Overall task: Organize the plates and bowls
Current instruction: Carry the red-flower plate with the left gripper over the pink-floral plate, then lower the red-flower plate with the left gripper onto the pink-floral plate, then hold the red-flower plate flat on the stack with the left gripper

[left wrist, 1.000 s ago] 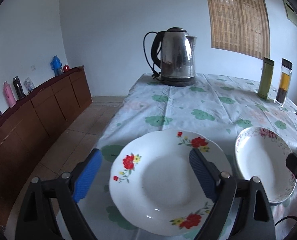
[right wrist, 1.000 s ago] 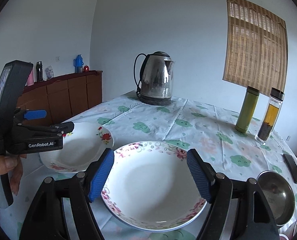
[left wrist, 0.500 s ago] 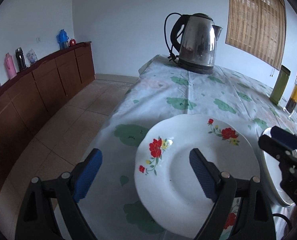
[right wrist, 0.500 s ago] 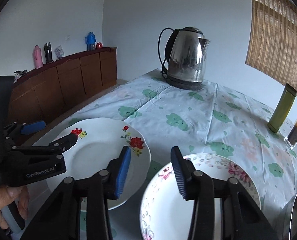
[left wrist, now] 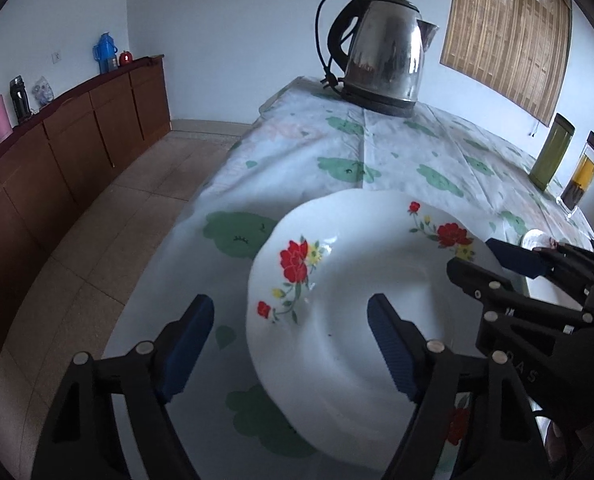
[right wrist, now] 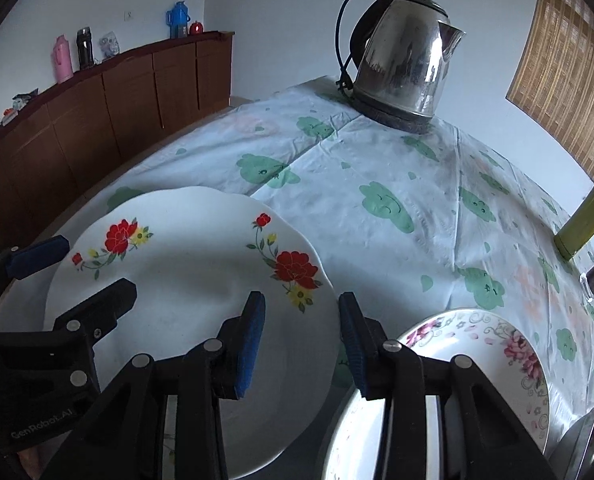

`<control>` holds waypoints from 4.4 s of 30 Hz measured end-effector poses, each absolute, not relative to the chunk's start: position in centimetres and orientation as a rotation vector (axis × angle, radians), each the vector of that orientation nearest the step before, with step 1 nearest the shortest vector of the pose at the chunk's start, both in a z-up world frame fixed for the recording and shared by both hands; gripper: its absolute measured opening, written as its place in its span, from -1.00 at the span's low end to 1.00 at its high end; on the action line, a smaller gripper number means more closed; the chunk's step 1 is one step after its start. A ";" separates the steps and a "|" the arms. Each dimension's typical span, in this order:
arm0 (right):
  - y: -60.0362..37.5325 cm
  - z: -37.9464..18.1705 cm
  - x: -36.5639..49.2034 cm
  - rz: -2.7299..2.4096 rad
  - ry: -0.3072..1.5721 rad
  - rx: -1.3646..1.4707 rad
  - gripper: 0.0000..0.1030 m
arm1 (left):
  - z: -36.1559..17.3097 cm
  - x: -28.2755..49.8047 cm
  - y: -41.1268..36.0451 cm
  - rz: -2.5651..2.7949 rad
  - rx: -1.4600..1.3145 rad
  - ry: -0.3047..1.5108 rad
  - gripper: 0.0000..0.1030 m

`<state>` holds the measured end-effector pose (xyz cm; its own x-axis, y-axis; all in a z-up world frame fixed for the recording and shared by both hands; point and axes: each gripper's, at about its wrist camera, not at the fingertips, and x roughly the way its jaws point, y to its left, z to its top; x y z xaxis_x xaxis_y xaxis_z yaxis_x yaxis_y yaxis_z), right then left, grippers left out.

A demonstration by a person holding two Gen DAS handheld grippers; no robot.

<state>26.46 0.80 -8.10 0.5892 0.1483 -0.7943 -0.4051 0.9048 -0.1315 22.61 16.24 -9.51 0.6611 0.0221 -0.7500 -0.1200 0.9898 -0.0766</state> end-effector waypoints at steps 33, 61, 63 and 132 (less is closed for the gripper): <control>0.5 -8.1 21.9 0.434 0.870 -0.278 -0.34 | -10.0 20.8 18.9 0.115 -0.192 0.854 -0.45; -2.5 -5.2 18.1 0.412 0.754 -0.176 -0.35 | -7.4 19.4 18.0 0.038 -0.245 0.684 -0.46; -2.7 -5.0 17.8 0.410 0.747 -0.170 -0.35 | -7.2 19.4 17.8 0.030 -0.244 0.674 -0.46; -19.6 -2.9 17.1 0.163 0.655 0.049 -0.35 | -4.7 22.1 -0.2 -0.136 -0.084 0.658 -0.46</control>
